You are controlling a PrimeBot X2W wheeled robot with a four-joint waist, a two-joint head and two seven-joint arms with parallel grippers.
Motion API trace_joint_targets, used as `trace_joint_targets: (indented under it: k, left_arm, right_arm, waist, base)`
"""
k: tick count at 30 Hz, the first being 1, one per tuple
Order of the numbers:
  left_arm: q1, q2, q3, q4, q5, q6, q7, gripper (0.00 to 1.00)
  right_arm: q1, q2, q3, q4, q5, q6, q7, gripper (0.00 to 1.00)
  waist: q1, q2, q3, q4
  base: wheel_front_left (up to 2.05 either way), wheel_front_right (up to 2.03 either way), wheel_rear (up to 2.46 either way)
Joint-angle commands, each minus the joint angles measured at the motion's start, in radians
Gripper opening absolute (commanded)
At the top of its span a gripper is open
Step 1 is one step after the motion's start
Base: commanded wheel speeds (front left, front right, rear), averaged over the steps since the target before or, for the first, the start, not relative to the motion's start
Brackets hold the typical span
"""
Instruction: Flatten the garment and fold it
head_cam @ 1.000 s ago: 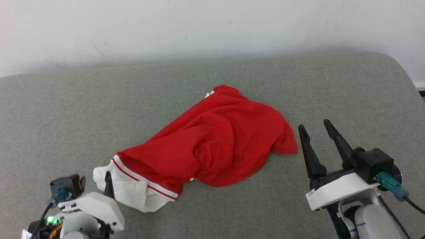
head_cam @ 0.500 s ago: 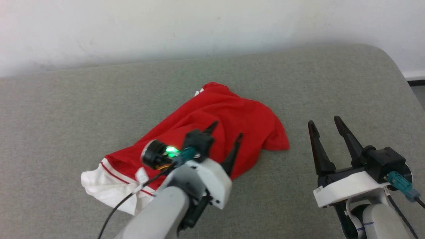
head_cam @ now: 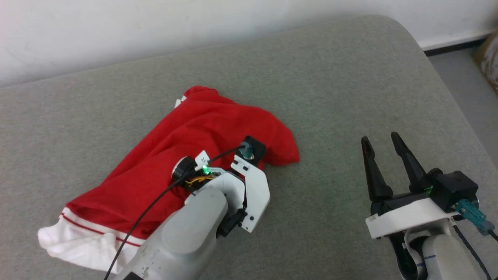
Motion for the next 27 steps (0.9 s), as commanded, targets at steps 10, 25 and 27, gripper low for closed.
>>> trace_joint_targets:
  k: [10,25,27]
  left_arm:
    - [-0.031,0.053,-0.02,-0.045,-0.049,-0.073,0.145,0.0]
    - [-0.017,0.384,0.406,-0.407,-0.091,0.152,-0.121,0.0]
    - [0.025,0.414,0.461,-0.371,-0.111,0.19,-0.132,0.0]
  right_arm:
    - [-0.026,0.003,-0.005,0.029,0.018,-0.002,-0.032,1.0]
    - [-0.027,0.003,0.002,0.028,0.001,-0.002,-0.028,1.0]
    - [-0.03,0.003,0.007,0.025,-0.002,-0.002,-0.023,1.0]
  waist:
    - [-0.0001,0.0001,0.043,-0.041]
    - [-0.0001,0.0001,0.016,0.051]
    - [-0.0001,0.0001,0.017,0.056]
  base:
    - [0.0,0.0,0.0]
    - [0.0,0.0,0.0]
    - [0.0,0.0,0.0]
